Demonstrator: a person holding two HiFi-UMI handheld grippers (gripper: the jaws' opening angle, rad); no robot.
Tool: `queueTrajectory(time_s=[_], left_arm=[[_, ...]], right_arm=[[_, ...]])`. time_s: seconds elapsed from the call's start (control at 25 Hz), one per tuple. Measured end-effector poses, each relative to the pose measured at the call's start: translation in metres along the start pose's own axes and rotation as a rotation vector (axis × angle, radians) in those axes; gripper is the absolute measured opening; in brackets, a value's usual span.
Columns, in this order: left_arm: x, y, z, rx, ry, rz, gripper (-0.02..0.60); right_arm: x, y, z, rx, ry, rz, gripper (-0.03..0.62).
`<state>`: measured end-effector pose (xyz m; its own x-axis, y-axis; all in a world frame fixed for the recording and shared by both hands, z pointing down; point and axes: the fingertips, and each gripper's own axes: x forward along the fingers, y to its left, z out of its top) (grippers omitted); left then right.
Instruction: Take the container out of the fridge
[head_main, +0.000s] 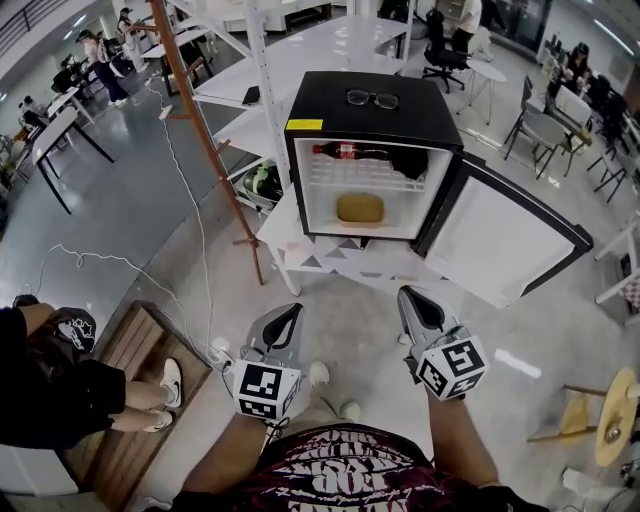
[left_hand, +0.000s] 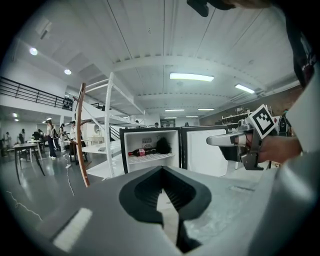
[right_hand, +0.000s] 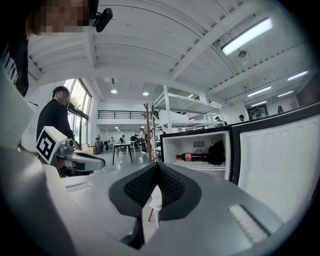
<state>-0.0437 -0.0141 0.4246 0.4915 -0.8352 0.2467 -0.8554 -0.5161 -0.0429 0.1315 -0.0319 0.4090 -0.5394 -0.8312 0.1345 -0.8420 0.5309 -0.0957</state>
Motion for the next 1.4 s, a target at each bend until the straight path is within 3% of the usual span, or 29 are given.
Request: queueTrajectory(time_s=[0.48, 1.04, 1.4], left_arm=[[0.036, 0.031, -0.001, -0.022, 0.007, -0.023, 0.0], [0.106, 0.028, 0.02, 0.011, 0.012, -0.083, 0.0], [0.144, 0.045, 0.031, 0.017, 0.017, -0.083, 0.0]], right_arm=[[0.042, -0.013, 0.005, -0.01, 0.027, -0.011, 0.023], [0.064, -0.07, 0.015, -0.012, 0.023, -0.065, 0.023], [0.082, -0.099, 0.012, -0.001, 0.044, -0.085, 0.023]])
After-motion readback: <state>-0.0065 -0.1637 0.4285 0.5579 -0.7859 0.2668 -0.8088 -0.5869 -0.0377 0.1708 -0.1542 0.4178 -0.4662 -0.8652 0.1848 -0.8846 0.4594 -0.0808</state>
